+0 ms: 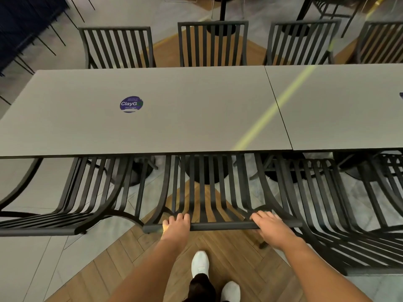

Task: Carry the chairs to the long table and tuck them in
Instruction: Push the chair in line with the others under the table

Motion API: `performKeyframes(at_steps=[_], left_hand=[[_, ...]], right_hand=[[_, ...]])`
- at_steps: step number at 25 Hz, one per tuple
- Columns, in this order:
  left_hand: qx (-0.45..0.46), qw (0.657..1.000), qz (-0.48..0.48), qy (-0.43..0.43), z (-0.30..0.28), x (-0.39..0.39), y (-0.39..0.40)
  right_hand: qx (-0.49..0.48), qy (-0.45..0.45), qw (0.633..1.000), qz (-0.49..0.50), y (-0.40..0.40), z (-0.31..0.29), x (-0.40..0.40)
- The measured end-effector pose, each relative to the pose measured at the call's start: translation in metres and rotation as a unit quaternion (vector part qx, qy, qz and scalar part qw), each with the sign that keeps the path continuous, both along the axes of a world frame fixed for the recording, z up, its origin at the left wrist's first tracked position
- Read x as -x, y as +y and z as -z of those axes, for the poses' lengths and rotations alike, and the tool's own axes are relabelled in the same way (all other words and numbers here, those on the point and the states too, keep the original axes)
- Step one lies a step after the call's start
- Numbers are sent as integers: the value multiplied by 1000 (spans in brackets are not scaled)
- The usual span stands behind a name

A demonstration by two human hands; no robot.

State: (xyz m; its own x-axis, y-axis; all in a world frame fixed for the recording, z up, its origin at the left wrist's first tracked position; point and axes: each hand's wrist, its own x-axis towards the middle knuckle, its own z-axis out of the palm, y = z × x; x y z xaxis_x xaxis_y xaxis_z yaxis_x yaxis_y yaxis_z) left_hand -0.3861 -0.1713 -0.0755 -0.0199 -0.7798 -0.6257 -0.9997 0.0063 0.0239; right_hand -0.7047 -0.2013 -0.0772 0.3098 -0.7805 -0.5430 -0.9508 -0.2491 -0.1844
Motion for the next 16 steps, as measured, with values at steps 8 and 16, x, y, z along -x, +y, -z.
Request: performKeyframes(at_steps=[8, 16], left_hand=[[-14, 993, -21, 117, -9, -7, -3], [63, 981, 21, 184, -41, 67, -26]], right_hand=[[-94, -53, 977, 184, -4, -26, -11], [0, -110, 944, 310, 10, -61, 40]])
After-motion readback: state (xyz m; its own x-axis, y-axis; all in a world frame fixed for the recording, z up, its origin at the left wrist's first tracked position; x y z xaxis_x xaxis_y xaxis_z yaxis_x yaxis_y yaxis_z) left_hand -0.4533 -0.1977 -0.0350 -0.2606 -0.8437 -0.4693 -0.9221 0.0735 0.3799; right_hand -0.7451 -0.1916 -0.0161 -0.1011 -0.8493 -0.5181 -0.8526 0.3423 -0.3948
